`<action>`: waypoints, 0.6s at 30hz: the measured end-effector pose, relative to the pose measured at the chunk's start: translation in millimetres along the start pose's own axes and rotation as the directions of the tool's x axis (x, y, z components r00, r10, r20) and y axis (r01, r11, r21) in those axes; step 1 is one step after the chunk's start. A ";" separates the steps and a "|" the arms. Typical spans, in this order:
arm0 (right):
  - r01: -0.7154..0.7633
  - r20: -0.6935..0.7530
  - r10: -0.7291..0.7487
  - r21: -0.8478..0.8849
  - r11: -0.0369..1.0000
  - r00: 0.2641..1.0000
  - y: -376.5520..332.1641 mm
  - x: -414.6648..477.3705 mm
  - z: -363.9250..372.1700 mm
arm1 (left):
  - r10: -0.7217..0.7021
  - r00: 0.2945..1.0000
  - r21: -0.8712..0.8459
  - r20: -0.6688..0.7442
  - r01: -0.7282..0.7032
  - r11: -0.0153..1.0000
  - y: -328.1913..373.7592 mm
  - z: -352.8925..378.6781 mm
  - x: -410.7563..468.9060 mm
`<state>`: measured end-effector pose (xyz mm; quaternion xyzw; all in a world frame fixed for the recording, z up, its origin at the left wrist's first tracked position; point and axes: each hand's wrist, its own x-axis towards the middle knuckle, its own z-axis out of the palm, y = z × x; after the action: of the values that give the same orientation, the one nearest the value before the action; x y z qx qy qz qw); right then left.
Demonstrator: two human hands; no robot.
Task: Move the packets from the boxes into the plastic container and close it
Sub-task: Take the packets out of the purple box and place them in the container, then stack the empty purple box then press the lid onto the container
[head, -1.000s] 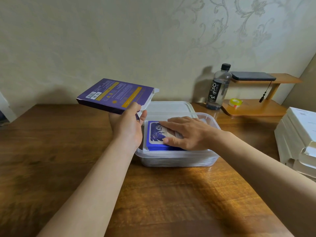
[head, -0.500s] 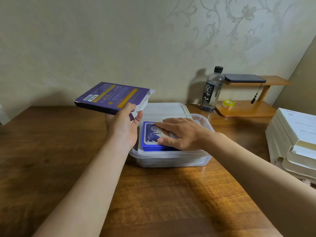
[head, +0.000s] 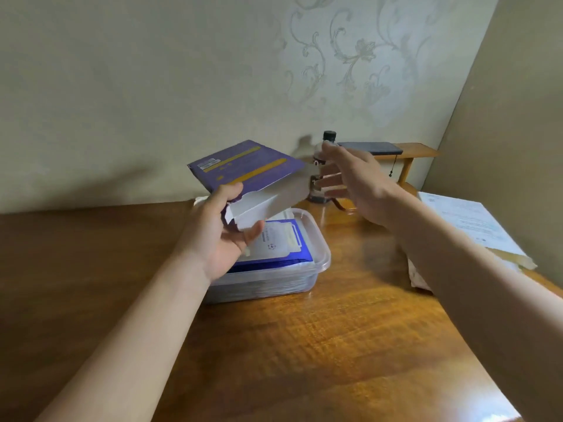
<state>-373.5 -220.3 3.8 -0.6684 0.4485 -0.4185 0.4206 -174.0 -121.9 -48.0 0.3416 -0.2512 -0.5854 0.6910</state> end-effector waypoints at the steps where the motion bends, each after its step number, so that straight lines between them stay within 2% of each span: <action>1: -0.027 0.014 0.027 0.037 0.999 1.000 -2.5 -6.4 -11.2 | -0.018 1.000 0.041 0.015 0.018 0.999 -5.3 11.1 -4.6; 3: -0.046 0.022 0.045 0.091 0.995 0.999 -4.1 -19.3 -34.9 | -0.056 0.998 0.122 0.043 0.051 0.991 -16.0 35.2 -12.0; 6: -0.031 -0.045 0.036 0.109 0.994 0.998 -5.2 -40.4 -72.7 | -0.101 0.990 0.228 0.099 0.076 0.971 -28.8 74.0 -18.6; 9: -0.072 -0.115 0.087 0.128 0.989 0.990 -3.0 -61.1 -112.5 | -0.122 0.979 0.352 0.166 0.057 0.934 -44.0 112.7 -19.3; 11: -0.086 -0.163 0.104 0.111 0.990 0.981 1.2 -74.1 -136.6 | -0.098 0.983 0.448 0.152 0.020 0.894 -56.7 134.7 -14.0; 14: -0.094 -0.240 0.113 0.092 0.991 0.964 10.8 -92.1 -166.1 | -0.013 0.992 0.589 0.123 -0.063 0.805 -77.0 163.5 -2.8; 18: -0.153 -0.349 0.163 0.056 0.987 0.923 26.9 -106.9 -198.7 | 0.095 0.981 0.767 0.167 -0.189 0.613 -104.4 193.6 12.4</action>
<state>-592.7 -162.2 17.9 -0.5383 0.5630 -0.5026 0.3750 -382.8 -176.9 -4.7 0.5531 -0.5433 -0.3802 0.5044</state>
